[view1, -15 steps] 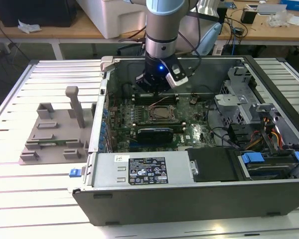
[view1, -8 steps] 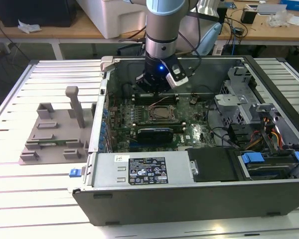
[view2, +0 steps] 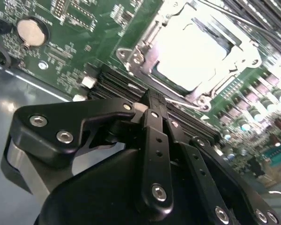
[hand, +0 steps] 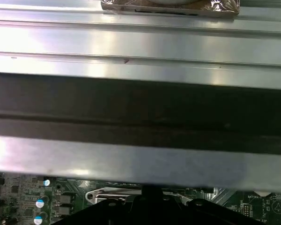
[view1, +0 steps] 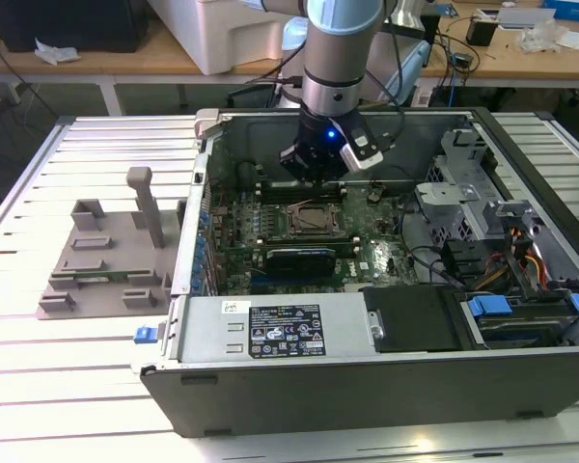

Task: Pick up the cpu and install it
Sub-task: 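Install the first cpu locking lever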

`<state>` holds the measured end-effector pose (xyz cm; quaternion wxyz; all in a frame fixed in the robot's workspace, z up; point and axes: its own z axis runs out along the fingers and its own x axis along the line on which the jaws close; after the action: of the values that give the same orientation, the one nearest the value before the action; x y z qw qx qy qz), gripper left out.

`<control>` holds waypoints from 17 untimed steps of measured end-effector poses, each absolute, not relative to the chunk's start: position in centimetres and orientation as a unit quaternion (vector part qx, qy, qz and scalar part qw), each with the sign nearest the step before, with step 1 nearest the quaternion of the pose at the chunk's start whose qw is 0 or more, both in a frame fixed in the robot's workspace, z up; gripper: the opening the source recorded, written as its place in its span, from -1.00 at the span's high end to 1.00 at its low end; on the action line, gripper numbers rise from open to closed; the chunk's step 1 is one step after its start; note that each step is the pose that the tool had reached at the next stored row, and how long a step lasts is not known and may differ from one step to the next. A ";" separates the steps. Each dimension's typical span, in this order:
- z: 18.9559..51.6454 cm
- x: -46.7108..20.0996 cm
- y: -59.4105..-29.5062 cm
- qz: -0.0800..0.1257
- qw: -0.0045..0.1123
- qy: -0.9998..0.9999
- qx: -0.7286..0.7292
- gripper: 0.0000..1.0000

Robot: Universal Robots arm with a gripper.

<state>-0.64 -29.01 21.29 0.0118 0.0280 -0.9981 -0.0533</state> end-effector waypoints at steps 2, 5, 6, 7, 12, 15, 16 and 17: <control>21.1 -0.3 -29.0 -0.053 0.012 -0.998 0.028 0.79; 21.0 0.0 -29.1 -0.053 0.012 -0.998 0.028 0.79; 20.9 0.1 -29.2 -0.052 0.012 -0.998 0.028 0.79; 20.8 0.1 -29.2 -0.052 0.012 -0.998 0.028 0.79; 20.5 0.2 -29.4 -0.052 0.012 -0.998 0.028 0.79; 20.3 0.2 -29.4 -0.050 0.013 -0.998 0.028 0.79; 20.2 0.2 -29.4 -0.050 0.012 -0.998 0.028 0.79; 20.1 0.2 -29.4 -0.047 0.012 -0.998 0.028 0.79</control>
<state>0.24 -29.37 20.07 0.0124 0.0279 -0.9984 -0.0472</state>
